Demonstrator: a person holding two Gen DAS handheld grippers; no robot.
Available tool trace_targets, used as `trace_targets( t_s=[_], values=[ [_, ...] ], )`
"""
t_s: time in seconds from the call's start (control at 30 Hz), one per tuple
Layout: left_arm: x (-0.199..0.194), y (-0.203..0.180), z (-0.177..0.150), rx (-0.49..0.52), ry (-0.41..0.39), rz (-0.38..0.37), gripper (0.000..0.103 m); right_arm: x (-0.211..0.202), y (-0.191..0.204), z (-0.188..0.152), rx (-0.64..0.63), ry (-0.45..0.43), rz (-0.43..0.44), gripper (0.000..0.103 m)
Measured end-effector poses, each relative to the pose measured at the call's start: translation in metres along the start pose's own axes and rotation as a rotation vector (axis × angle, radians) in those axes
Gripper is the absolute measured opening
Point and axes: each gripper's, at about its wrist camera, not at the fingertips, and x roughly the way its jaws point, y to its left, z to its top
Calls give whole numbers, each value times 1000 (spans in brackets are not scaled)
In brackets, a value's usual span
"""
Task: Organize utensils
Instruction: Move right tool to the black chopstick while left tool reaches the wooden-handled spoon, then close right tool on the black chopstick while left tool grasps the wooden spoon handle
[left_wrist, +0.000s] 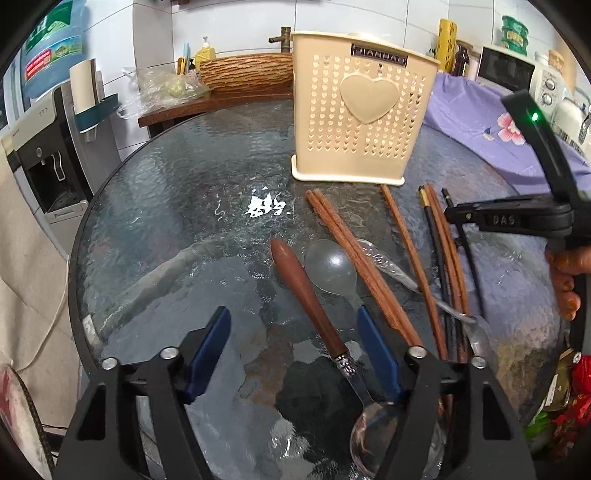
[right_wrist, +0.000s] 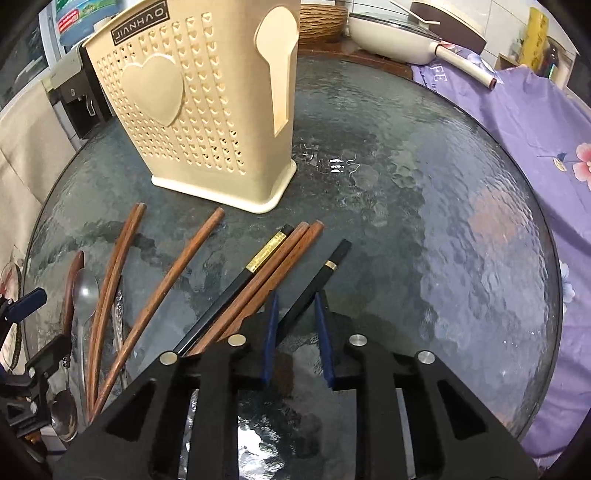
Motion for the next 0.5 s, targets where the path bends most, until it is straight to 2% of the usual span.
trace_targets(
  t_s=[0.07,0.33,0.5],
  values=[
    [3,0,0,1,11,0,57,1,-3,3,-8,9,9,20],
    [19,3,16,27,33,21,51,8,-15,18,1,42,17,20],
    [28,5,30,26,55,19,33,14,-13,28,0,55,8,20]
  ],
)
